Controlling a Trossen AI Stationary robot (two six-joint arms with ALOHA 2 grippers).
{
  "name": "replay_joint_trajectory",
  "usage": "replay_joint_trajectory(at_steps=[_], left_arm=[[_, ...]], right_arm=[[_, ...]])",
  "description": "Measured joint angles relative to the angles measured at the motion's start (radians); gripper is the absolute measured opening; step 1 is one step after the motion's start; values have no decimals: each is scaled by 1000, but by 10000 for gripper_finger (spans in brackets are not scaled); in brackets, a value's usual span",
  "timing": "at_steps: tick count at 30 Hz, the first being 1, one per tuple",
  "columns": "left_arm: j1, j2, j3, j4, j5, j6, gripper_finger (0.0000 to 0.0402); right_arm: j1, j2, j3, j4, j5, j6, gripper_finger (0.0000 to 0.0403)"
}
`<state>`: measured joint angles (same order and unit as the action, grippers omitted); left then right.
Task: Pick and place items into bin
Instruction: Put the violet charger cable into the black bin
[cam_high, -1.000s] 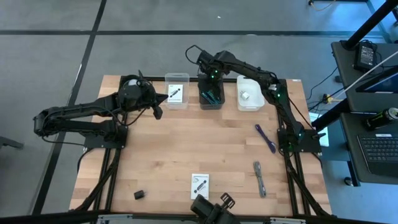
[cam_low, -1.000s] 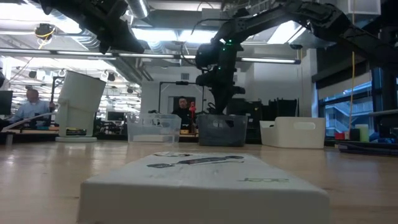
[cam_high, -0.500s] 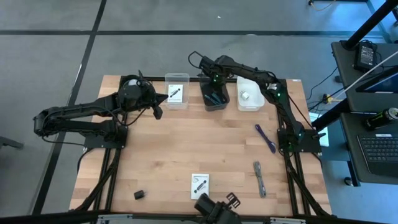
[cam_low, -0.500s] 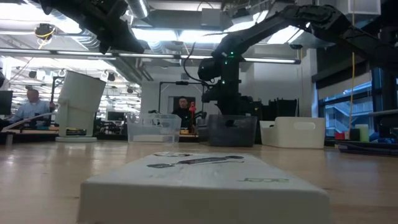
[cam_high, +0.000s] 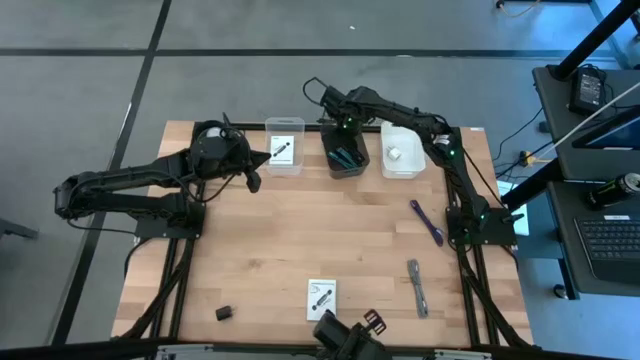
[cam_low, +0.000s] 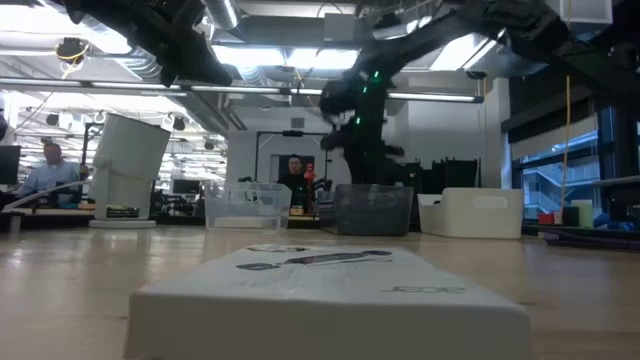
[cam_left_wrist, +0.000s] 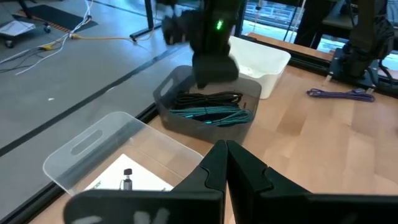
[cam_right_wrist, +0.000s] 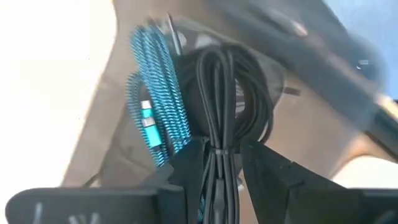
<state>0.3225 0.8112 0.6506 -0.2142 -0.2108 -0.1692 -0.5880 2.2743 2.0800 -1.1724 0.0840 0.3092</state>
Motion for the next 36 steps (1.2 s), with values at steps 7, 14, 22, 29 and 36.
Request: replay_joint_trajectory(at_steps=[7, 14, 22, 29, 36], left_arm=[[0, 0, 0, 0, -3, 60, 2], [0, 0, 0, 1, -6, 60, 2], [0, 0, 0, 1, -8, 60, 2], [0, 0, 0, 1, -8, 60, 2], [0, 0, 0, 1, -4, 60, 2]], right_arm=[[0, -152, 0, 3, 0, -26, 114], [26, -191, 1, -36, -103, -4, 104], [130, -185, -8, -86, -105, -39, 87], [198, -230, -9, -219, -4, -48, 62], [232, -465, -271, -104, 47, 29, 9]])
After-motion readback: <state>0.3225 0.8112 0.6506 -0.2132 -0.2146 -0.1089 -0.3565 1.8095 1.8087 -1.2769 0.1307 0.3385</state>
